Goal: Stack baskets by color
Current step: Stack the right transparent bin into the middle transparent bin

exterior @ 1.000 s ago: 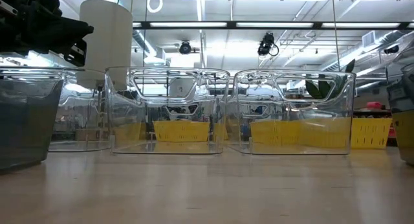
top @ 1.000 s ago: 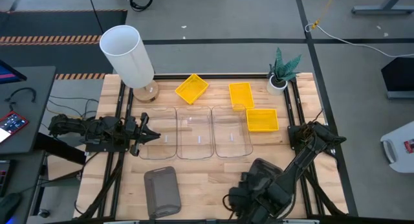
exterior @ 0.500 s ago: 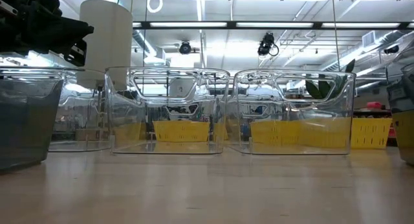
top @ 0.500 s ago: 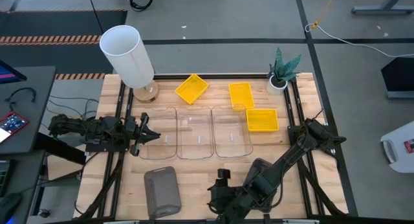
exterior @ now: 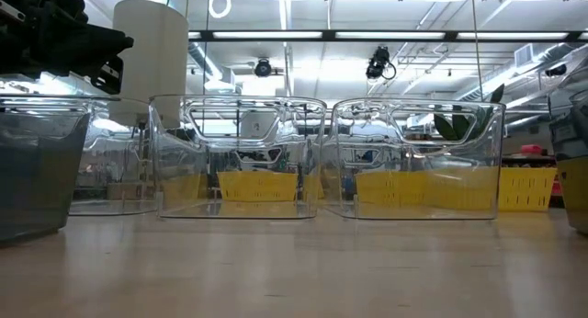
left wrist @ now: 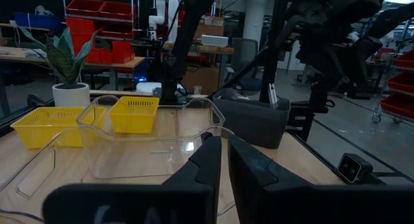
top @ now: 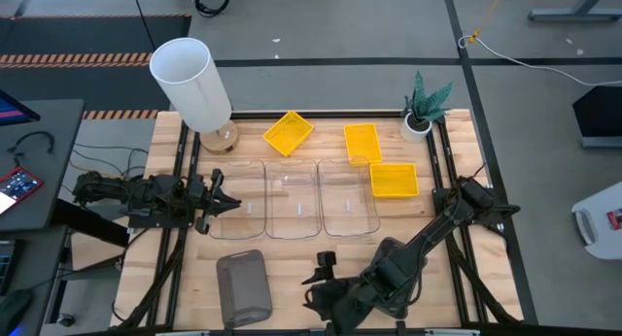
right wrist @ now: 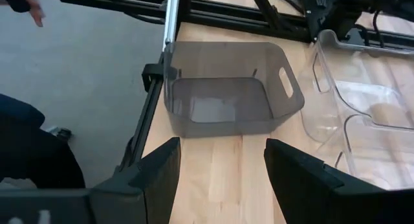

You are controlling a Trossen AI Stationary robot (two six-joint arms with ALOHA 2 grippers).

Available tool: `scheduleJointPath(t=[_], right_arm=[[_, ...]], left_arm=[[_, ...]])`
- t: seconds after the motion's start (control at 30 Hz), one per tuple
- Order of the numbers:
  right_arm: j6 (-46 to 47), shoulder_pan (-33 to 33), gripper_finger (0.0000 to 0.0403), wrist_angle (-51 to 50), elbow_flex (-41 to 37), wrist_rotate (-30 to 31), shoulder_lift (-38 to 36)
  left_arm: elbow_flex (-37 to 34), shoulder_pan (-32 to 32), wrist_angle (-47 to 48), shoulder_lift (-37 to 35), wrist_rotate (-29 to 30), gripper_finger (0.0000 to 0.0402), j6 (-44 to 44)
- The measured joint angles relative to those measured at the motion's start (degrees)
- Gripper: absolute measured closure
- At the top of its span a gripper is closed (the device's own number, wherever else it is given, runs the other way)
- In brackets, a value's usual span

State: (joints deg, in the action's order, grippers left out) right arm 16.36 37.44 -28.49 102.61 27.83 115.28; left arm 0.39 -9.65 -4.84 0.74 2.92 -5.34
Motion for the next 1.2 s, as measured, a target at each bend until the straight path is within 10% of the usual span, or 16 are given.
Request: scheduleJointPath(t=[1.2], right_arm=[[-11.13, -8.41, 0.0175, -18.85, -1.12, 2.21, -12.99]], left_arm=[[0.01, 0.00, -6.23, 0.02, 1.07, 0.0368, -19.90]])
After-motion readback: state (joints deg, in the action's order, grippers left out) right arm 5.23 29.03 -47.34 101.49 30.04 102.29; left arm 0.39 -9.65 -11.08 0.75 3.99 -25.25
